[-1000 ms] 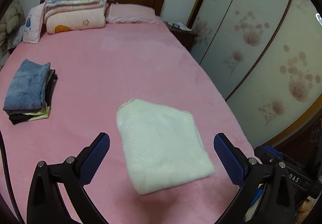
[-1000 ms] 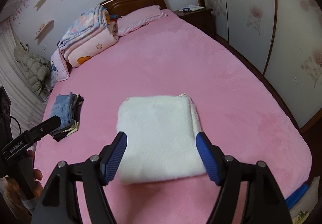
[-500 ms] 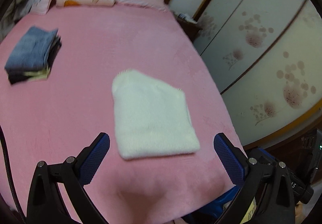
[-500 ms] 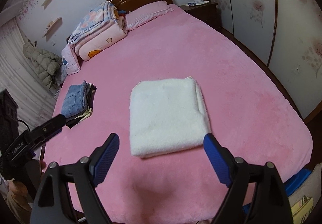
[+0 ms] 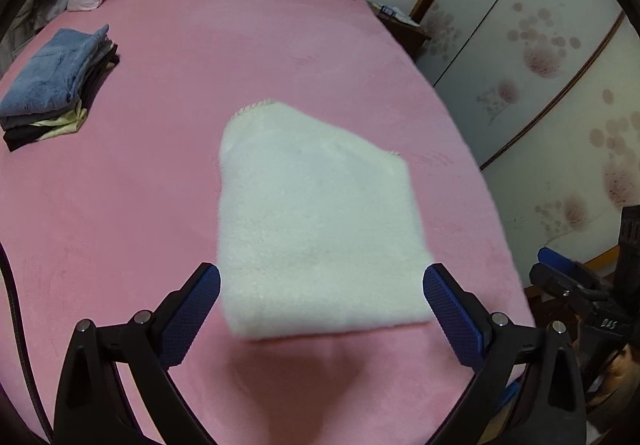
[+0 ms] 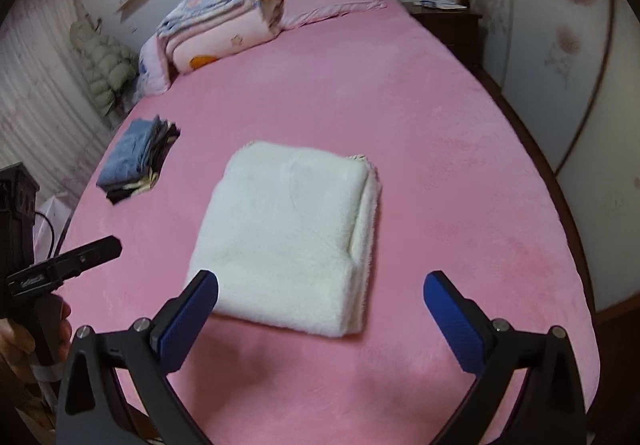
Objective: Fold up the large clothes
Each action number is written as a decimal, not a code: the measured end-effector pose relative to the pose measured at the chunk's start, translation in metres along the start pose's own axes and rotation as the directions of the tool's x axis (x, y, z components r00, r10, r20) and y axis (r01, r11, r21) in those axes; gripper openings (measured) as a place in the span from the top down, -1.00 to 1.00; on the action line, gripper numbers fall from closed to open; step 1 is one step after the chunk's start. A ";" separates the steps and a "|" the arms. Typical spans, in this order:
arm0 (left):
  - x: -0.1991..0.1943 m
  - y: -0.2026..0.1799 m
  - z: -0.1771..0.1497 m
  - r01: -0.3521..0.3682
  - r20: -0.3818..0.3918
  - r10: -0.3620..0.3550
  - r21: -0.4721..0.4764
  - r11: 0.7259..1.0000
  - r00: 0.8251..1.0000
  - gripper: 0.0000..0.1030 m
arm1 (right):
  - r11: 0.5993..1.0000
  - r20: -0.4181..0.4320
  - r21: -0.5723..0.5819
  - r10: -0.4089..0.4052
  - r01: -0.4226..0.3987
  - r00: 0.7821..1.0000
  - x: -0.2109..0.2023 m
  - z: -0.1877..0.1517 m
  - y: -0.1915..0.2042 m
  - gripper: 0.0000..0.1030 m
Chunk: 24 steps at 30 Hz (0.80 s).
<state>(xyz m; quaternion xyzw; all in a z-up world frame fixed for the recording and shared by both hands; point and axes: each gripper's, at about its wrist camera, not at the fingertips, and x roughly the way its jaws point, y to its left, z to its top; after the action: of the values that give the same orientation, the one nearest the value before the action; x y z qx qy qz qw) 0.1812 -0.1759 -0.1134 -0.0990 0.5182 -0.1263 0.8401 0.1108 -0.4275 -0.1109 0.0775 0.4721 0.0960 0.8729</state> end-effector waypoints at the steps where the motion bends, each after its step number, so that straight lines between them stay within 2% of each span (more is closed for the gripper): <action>1: 0.012 0.004 0.000 -0.012 -0.013 0.012 -0.006 1.000 1.000 -0.96 | 0.999 -0.022 -0.006 0.033 -0.034 0.999 0.012 0.002 -0.002 -0.93; 5: 0.065 0.028 0.003 0.055 -0.101 -0.065 -0.099 0.994 0.993 -0.96 | 0.993 -0.119 0.033 0.114 -0.111 0.986 0.069 0.006 -0.020 -0.85; 9: 0.106 0.050 0.009 0.055 -0.141 -0.076 -0.150 0.987 0.987 -0.96 | 0.983 -0.190 0.109 0.170 -0.151 0.967 0.124 0.006 -0.039 -0.84; 12: 0.129 0.066 0.012 0.082 -0.177 -0.119 -0.203 0.976 0.977 -0.96 | 0.967 -0.232 0.165 0.231 -0.196 0.945 0.158 0.005 -0.053 -0.84; 15: 0.150 0.079 0.011 0.079 -0.213 -0.122 -0.199 0.977 0.969 -0.96 | 0.957 -0.268 0.195 0.262 -0.214 0.927 0.184 0.002 -0.064 -0.80; 18: 0.172 0.089 0.009 0.112 -0.272 -0.169 -0.212 0.971 0.948 -0.96 | 0.936 -0.301 0.251 0.319 -0.248 0.899 0.210 -0.001 -0.074 -0.71; 22: 0.193 0.094 0.013 0.181 -0.296 -0.248 -0.237 0.955 0.922 -1.00 | 0.903 -0.283 0.284 0.400 -0.322 0.872 0.227 -0.003 -0.075 -0.69; 24: 0.202 0.094 0.017 0.200 -0.304 -0.268 -0.237 0.951 0.914 -1.00 | 0.879 -0.279 0.297 0.455 -0.374 0.846 0.237 -0.001 -0.071 -0.52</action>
<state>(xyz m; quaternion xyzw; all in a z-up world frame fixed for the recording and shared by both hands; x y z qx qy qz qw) 0.2942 -0.1499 -0.3043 -0.2223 0.6470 -0.1884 0.7046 0.2436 -0.4392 -0.3197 0.2615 0.5954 0.2397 0.7209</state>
